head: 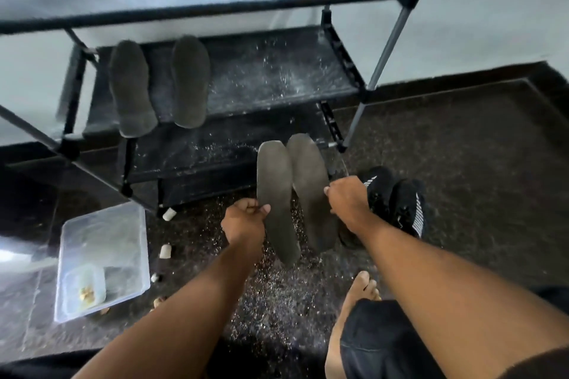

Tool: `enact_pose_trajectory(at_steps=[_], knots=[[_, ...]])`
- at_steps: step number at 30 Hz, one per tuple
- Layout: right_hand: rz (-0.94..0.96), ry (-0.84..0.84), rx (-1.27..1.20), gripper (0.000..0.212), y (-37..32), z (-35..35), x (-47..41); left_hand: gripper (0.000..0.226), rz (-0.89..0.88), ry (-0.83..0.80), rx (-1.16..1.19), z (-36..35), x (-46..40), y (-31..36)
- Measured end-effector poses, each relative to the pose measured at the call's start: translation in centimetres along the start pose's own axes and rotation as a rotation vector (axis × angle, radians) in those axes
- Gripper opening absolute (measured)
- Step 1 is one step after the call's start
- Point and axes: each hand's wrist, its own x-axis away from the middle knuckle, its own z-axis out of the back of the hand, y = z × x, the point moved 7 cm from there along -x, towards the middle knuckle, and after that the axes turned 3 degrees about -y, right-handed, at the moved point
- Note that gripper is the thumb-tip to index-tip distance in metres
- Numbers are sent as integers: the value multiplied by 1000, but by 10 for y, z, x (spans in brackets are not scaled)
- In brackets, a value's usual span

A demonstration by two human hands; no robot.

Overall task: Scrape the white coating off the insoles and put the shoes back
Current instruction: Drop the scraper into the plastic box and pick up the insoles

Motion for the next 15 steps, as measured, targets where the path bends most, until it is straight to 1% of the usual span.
enact_pose_trajectory(at_steps=[1,3,6,8,9,11,12,14,15], knots=[[-8,18,-50,24,1,6,6,10,-33,-14,2,4,7,8],[-10,-6,-309,22,-2,17,14,10,-97,-23,35,14,17,27],[-24,121,-358,24,-15,44,22,17,-141,-16,97,31,27,57],[-9,116,-355,19,-35,60,30,18,-176,-16,119,43,29,78],[11,158,-356,16,-46,71,34,16,-187,-20,132,47,30,87],[48,225,-466,17,-66,92,38,15,-206,-24,160,54,34,106],[36,259,-516,15,-71,102,36,15,-215,-29,172,56,34,114],[11,257,-587,6,-84,113,31,14,-231,-43,204,57,32,130],[7,238,-604,9,-91,120,27,13,-237,-55,222,56,31,139]])
